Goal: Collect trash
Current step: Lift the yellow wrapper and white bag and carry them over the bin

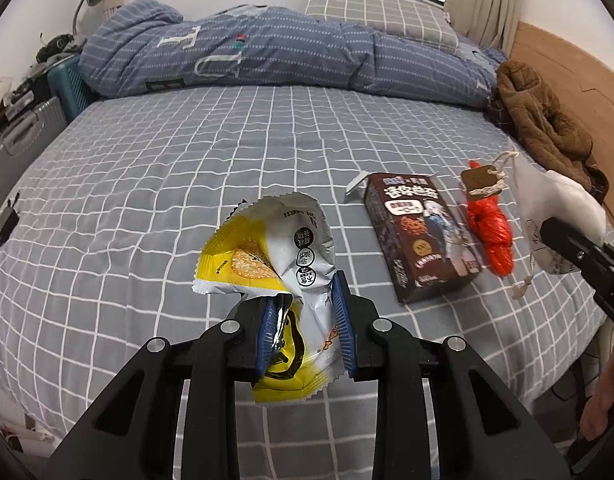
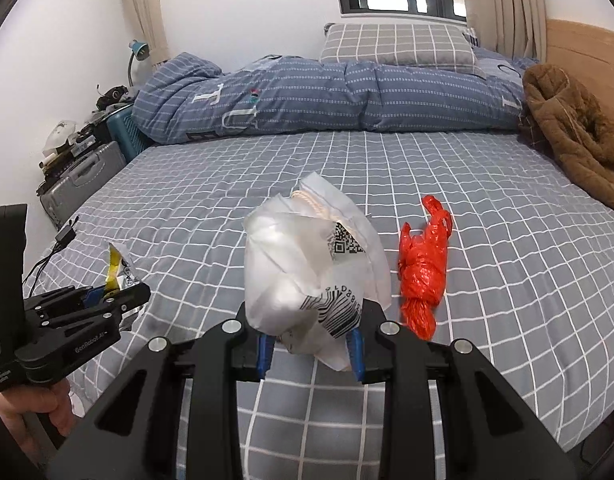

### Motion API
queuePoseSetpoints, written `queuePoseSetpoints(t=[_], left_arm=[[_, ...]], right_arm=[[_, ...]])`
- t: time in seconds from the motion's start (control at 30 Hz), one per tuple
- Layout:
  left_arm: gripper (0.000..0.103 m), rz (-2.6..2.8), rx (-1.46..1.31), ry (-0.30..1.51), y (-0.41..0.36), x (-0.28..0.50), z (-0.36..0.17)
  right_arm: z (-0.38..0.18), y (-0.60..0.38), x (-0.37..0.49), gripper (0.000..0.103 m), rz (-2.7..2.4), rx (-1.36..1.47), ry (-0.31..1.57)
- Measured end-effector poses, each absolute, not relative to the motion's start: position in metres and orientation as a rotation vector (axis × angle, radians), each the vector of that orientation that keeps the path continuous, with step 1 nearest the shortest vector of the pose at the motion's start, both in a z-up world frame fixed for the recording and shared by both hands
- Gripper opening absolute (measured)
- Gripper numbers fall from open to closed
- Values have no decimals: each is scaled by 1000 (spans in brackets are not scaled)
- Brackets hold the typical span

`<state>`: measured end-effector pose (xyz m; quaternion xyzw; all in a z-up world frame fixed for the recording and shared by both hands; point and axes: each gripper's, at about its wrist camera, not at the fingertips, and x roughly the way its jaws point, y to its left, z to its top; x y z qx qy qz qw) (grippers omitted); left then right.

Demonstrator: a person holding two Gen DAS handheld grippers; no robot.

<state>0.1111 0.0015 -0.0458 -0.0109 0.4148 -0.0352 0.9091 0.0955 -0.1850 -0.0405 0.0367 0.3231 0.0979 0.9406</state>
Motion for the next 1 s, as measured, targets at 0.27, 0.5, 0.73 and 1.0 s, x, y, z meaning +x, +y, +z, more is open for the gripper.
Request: queuePoseSetpoints(t=[0.27, 0.5, 0.73, 1.0], left_arm=[[26, -96, -38, 846, -4, 74, -38], [26, -109, -46, 841, -8, 47, -33], [26, -116, -52, 844, -12, 23, -31], [26, -122, -76, 849, -10, -1, -31]], right_arm=[[-29, -175, 60, 28, 207, 58, 631], [-27, -169, 36, 28, 208, 53, 632], [-24, -168, 14, 28, 215, 69, 629], [-31, -165, -10, 28, 213, 70, 650]])
